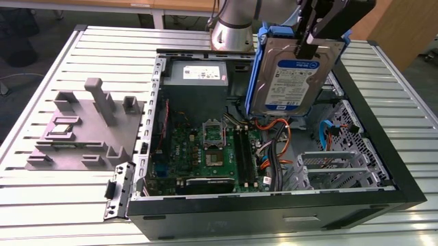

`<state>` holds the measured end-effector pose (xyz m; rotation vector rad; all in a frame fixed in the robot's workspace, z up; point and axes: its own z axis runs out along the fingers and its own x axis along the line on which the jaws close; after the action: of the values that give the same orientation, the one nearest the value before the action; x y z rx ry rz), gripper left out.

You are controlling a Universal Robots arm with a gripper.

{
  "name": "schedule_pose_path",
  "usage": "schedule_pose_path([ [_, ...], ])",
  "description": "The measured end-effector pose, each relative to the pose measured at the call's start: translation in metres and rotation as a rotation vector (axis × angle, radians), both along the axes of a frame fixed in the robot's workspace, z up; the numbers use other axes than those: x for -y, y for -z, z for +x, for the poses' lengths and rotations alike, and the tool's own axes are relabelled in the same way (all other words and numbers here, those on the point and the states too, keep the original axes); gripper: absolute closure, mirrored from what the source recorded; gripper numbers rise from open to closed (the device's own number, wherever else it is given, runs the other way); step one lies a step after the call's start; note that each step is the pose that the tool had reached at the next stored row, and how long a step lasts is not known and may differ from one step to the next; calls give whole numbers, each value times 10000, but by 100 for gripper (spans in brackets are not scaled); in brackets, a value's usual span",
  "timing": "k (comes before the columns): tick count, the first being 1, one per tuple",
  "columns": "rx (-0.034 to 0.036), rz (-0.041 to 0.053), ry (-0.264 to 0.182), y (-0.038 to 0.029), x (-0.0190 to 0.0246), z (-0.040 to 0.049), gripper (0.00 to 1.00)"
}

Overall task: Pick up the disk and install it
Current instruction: 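Pick up the disk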

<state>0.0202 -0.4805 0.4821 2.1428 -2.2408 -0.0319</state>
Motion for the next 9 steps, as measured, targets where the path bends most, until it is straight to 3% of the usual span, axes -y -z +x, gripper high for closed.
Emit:
schedule_pose_path([
  [9, 0, -23, 0, 0, 13, 0, 65],
])
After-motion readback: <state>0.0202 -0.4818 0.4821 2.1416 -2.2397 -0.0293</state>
